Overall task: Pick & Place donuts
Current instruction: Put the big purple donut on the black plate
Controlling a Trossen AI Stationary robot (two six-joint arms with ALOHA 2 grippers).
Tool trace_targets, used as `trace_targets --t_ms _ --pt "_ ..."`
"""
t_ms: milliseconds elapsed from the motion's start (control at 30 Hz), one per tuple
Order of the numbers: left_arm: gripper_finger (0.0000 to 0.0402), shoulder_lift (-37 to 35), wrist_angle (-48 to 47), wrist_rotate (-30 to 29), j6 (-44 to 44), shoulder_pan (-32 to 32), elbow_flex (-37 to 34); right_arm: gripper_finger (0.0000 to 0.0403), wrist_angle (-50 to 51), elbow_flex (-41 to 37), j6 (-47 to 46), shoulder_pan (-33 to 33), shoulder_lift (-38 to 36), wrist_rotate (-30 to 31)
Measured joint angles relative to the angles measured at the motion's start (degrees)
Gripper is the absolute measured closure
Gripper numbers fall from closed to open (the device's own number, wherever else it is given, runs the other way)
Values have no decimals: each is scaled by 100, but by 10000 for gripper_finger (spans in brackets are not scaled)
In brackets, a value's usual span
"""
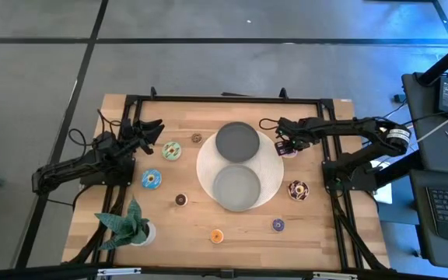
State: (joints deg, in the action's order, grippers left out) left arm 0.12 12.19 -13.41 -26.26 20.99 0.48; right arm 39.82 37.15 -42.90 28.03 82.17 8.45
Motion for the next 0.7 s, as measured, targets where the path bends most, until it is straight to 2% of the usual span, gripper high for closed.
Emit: trace_targets --t_ms 167,367,567,700 --pt "226 0 0 0 0 1 0 278 138 141 272 0 -68 -65" --pt "228 2 2 0 0 1 -1 320 252 1120 965 -2 -197 -111" --pt "226 2 2 -24 0 2 0 330 -663 2307 1849 -7 -138 -270" --pt "228 2 2 -39 -2 2 -1 327 -1143 2822 2262 -2 302 -410"
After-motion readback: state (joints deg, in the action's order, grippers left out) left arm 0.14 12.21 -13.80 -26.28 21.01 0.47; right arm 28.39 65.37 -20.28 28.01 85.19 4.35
